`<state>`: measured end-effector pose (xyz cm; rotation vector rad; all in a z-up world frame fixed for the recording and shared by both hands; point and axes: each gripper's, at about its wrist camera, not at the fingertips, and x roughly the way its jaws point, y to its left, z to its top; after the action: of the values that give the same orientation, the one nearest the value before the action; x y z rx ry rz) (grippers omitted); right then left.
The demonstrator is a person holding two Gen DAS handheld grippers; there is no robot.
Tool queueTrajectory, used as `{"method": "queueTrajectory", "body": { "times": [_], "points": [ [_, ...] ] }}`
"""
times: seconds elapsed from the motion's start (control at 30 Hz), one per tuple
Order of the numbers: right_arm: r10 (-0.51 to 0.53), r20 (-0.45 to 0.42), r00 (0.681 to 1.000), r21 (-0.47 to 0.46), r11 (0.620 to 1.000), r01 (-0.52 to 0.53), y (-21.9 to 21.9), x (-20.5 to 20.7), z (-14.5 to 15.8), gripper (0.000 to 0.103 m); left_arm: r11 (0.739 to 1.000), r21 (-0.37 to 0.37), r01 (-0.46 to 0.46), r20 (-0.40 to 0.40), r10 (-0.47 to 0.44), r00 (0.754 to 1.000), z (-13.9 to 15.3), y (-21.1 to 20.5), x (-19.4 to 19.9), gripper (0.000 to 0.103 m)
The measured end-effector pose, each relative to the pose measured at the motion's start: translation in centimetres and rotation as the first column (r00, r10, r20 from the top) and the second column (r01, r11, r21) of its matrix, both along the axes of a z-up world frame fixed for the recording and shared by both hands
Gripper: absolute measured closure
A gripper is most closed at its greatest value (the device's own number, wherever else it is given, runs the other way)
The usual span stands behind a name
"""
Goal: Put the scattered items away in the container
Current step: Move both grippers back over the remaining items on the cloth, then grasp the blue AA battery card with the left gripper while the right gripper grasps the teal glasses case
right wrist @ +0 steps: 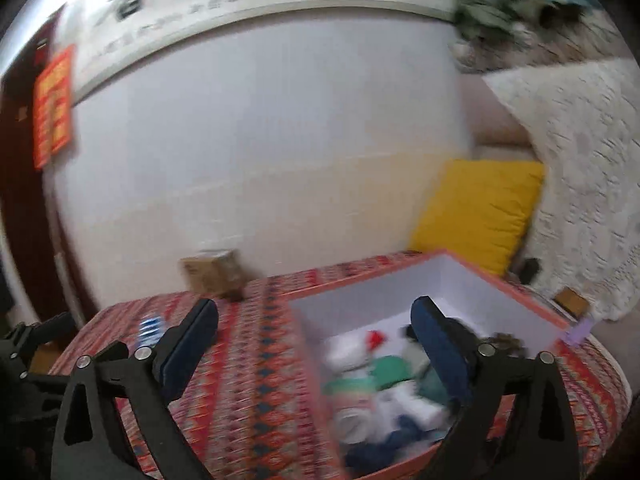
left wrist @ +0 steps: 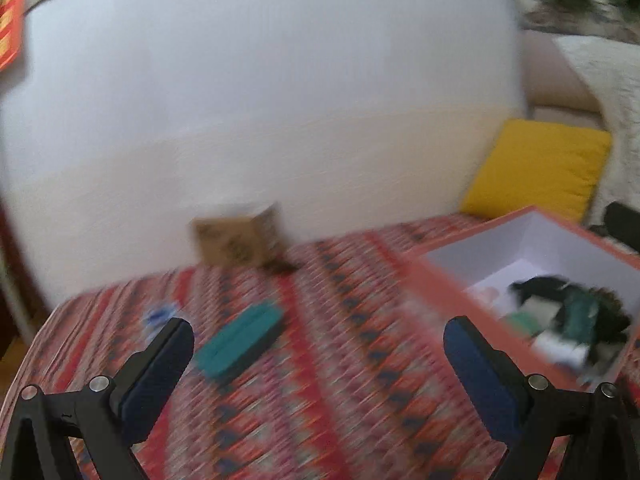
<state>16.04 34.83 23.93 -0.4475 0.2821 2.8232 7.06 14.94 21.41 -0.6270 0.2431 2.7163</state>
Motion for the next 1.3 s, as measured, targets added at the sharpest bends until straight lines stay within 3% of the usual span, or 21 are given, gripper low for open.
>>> {"method": "queueTrajectory", "body": {
  "times": [0.1, 0.17, 0.27, 0.43, 0.57, 0.63, 0.73, 0.83, 0.93, 1.0, 1.1, 1.2, 1.3],
  "points": [
    [0.106, 0.056, 0.993, 0.004, 0.994, -0.107, -4.3, -2.0, -1.4, 0.003, 0.996, -0.027, -0.08, 0.036, 0.081, 0.996, -2.3, -5.3, -1.5, 0.0],
    [0.171, 0.109, 0.979, -0.014, 0.985, -0.171, -6.9, -3.7, -2.8, 0.003, 0.996, -0.009, -0.086, 0.078, 0.087, 0.993, -3.8, -8.7, -2.6, 0.0],
    [0.24, 0.186, 0.953, -0.122, 0.968, -0.22, -9.8, -6.8, -5.0, 0.003, 0.994, -0.019, -0.105, 0.106, 0.107, 0.989, -6.0, -12.6, -4.4, 0.0],
    [0.245, 0.266, 0.932, -0.371, 0.919, -0.136, -12.1, -13.5, -8.7, 0.003, 0.989, 0.001, -0.145, 0.197, 0.142, 0.97, -8.4, -16.5, -10.4, 0.0],
    [0.21, 0.287, 0.935, -0.561, 0.828, -0.014, -12.5, -20.4, -11.4, 0.003, 0.978, 0.086, -0.192, 0.293, 0.159, 0.943, -9.4, -17.5, -16.8, 0.0],
    [0.179, 0.308, 0.934, -0.604, 0.796, 0.047, -12.7, -23.7, -12.3, 0.003, 0.974, 0.1, -0.202, 0.303, 0.164, 0.939, -9.7, -17.0, -19.9, 0.0],
    [0.12, 0.327, 0.937, -0.6, 0.793, 0.108, -13.0, -27.8, -13.1, 0.003, 0.967, 0.13, -0.22, 0.341, 0.165, 0.926, -10.8, -15.9, -24.8, 0.0],
    [0.078, 0.35, 0.933, -0.579, 0.801, 0.151, -13.5, -30.9, -14.2, 0.003, 0.957, 0.155, -0.245, 0.42, 0.161, 0.893, -12.6, -14.6, -30.0, 0.0],
    [0.069, 0.374, 0.925, -0.57, 0.804, 0.171, -13.9, -33.6, -15.8, 0.003, 0.943, 0.159, -0.292, 0.519, 0.171, 0.837, -15.2, -13.3, -34.9, 0.0],
    [0.062, 0.386, 0.921, -0.555, 0.813, 0.178, -14.1, -35.1, -17.1, 0.003, 0.933, 0.166, -0.318, 0.606, 0.158, 0.779, -17.5, -12.6, -37.9, 0.0],
    [0.046, 0.412, 0.91, -0.496, 0.849, 0.181, -14.8, -37.3, -18.8, 0.003, 0.933, 0.078, -0.352, 0.627, 0.229, 0.745, -19.7, -11.3, -39.9, 0.0],
    [0.036, 0.417, 0.908, -0.483, 0.855, 0.188, -14.6, -39.0, -21.0, 0.0, 0.935, -0.051, -0.352, 0.561, 0.318, 0.764, -20.7, -10.0, -40.9, 0.0],
    [0.01, 0.37, 0.929, -0.419, 0.894, 0.157, -14.8, -39.6, -22.1, 0.001, 0.94, -0.09, -0.328, 0.507, 0.327, 0.797, -21.0, -9.8, -40.9, 0.007]
  ]
}}
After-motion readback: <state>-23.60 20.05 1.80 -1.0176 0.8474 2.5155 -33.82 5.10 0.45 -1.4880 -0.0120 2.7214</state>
